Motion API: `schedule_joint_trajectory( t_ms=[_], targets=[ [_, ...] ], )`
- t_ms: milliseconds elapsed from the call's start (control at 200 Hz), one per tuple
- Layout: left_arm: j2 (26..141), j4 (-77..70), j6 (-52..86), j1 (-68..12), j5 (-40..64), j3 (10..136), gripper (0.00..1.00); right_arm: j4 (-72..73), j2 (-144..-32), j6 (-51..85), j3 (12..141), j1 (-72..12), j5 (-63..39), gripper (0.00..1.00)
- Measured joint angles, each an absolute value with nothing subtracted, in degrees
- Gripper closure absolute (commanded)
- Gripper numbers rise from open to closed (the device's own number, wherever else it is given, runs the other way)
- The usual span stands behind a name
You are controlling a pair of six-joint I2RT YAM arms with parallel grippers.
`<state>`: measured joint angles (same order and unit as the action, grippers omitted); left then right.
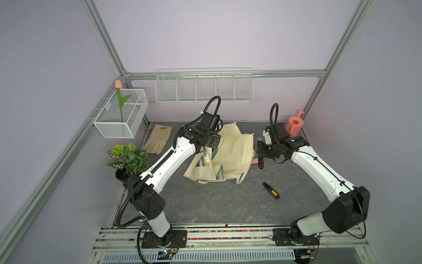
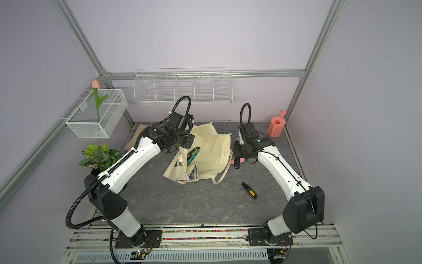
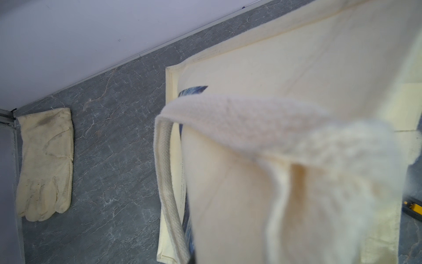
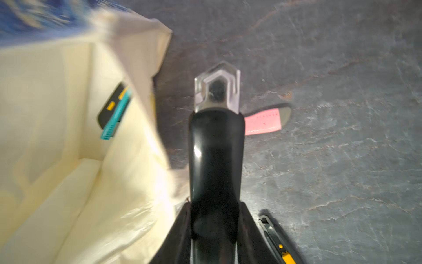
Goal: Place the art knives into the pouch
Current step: Pick up the utility knife at the center of the board, then place the utility knife in the pouch.
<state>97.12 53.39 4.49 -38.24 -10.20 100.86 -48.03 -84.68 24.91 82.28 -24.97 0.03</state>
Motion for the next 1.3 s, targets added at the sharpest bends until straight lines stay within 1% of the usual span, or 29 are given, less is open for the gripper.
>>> schedule_joint_trajectory(
  t_ms=[250, 585, 905, 1050, 1300],
  targets=[
    [97.12, 53.34, 4.47, -38.17, -9.93, 100.79, 1.0, -48.62, -87.53, 26.87, 91.39, -33.32, 0.27, 0.75],
    [97.12, 52.95, 4.47, -37.87, -8.86, 100.6, 1.0, -48.99, -101.62, 27.27, 98.45, -41.69, 2.98, 0.75],
    [97.12, 52.9, 4.21, -37.76, -6.72, 100.6, 1.0, -44.56, -111.44, 28.75, 99.92, -42.15, 2.2, 0.75],
    [97.14, 52.97, 4.21, -37.15, -6.5, 100.57, 1.0, -40.25, -116.2, 30.52, 100.9, -42.15, -0.19, 0.76],
    [97.14, 52.97, 4.38, -36.36, -6.57, 100.27, 1.0, -35.94, -127.46, 32.75, 106.59, -42.02, -4.1, 0.76]
  ],
)
